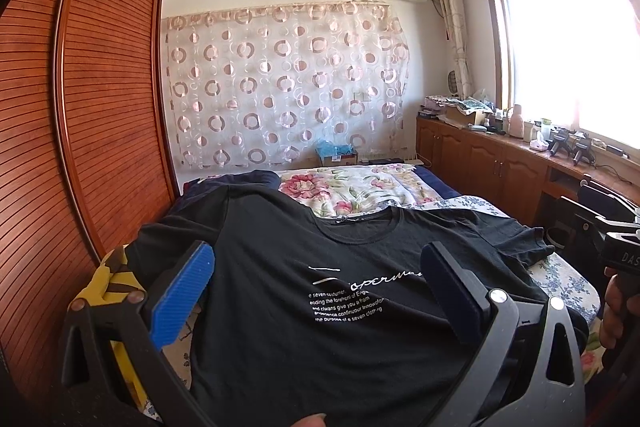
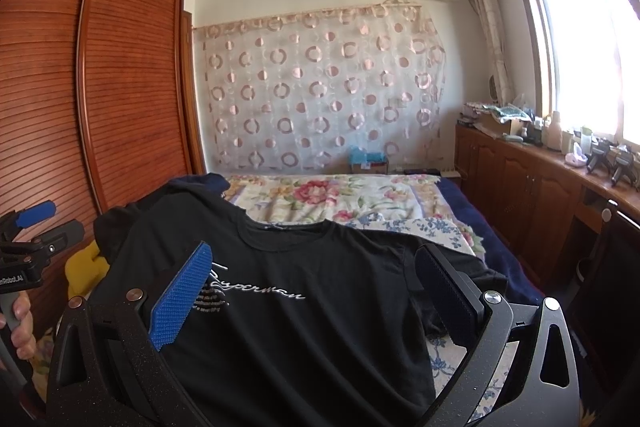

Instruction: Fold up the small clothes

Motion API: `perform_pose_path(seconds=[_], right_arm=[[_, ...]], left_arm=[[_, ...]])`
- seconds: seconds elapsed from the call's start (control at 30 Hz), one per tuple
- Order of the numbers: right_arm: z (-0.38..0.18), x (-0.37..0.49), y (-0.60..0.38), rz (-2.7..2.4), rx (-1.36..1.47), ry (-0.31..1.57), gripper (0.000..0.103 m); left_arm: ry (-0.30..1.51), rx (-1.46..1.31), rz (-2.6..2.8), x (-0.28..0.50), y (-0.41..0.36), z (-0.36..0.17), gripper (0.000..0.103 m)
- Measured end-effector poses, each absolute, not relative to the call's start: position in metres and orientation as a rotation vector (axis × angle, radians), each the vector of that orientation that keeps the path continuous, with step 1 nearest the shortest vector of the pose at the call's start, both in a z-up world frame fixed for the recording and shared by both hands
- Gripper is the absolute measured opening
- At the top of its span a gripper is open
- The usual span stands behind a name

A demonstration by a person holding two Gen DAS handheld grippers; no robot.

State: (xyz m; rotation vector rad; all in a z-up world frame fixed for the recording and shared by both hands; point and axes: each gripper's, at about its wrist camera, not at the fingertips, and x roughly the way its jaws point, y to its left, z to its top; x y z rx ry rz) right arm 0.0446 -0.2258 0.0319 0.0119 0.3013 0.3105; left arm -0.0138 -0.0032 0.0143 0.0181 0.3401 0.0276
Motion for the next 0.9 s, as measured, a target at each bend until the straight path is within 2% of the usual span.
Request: perform_pose_path(seconds=[0.9], right_arm=[[0.0367, 0.0412, -0.2240, 0.310, 0.013, 0.295, 0.103]], left_arm=[[0.336, 0.024, 0.030, -0.0160, -0.0050, 0.0165, 0.103]])
